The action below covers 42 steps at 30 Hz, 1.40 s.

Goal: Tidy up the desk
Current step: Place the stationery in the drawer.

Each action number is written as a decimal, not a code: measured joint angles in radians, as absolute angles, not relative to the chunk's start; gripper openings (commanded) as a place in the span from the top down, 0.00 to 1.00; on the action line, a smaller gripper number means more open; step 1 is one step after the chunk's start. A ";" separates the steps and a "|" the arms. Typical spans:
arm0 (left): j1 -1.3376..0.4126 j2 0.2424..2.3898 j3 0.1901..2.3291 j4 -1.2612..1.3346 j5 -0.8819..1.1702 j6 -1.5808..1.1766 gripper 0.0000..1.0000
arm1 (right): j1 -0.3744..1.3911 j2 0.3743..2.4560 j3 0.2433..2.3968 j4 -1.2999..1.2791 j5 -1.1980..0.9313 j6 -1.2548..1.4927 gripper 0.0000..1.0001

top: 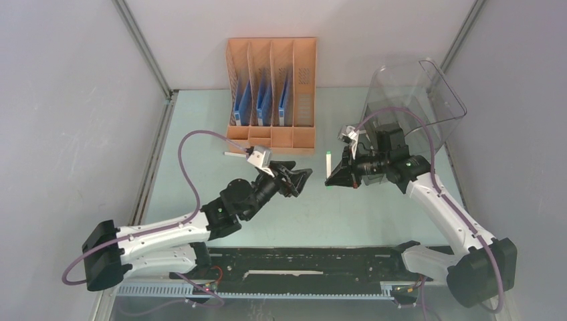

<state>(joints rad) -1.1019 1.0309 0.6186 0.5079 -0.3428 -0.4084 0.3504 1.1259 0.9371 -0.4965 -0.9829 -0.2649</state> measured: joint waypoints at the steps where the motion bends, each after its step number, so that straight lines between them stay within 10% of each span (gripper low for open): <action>1: -1.102 1.013 0.603 0.506 -0.359 -0.406 0.27 | 0.350 1.126 0.938 -0.500 -0.981 -0.271 1.00; 13: -1.102 0.864 0.468 0.501 -0.545 -0.374 0.05 | 0.354 1.093 0.941 -0.561 -0.772 -0.412 1.00; 42: -1.074 0.817 0.361 0.453 -0.705 -0.409 0.00 | 0.399 1.375 0.942 -0.412 0.100 -0.353 0.96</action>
